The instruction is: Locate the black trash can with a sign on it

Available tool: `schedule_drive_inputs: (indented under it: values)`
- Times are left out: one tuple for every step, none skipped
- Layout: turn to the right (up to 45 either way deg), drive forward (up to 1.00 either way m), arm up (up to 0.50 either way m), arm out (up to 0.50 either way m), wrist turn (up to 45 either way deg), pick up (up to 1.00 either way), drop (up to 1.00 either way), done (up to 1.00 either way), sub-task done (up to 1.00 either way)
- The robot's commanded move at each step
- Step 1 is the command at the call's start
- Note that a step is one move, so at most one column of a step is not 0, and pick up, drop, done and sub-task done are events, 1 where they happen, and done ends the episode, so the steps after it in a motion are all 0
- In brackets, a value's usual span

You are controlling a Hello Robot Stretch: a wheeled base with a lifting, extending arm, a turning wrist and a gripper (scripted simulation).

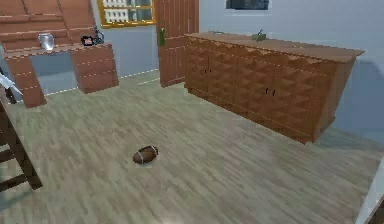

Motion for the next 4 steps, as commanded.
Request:
schedule_drive_inputs:
  values:
    - [0.0, 1.00, 0.00, 0.00, 0.0, 0.00, 0.00, 0.00, 0.00]
    - [3.0, 0.00, 0.00, 0.00, 0.0, 0.00, 0.00, 0.00, 0.00]
    - [0.0, 0.85, 0.00, 0.00, 0.0, 0.00, 0.00, 0.00, 0.00]
    - [-27.0, 0.00, 0.00, 0.00, 0.0, 0.00, 0.00, 0.00, 0.00]
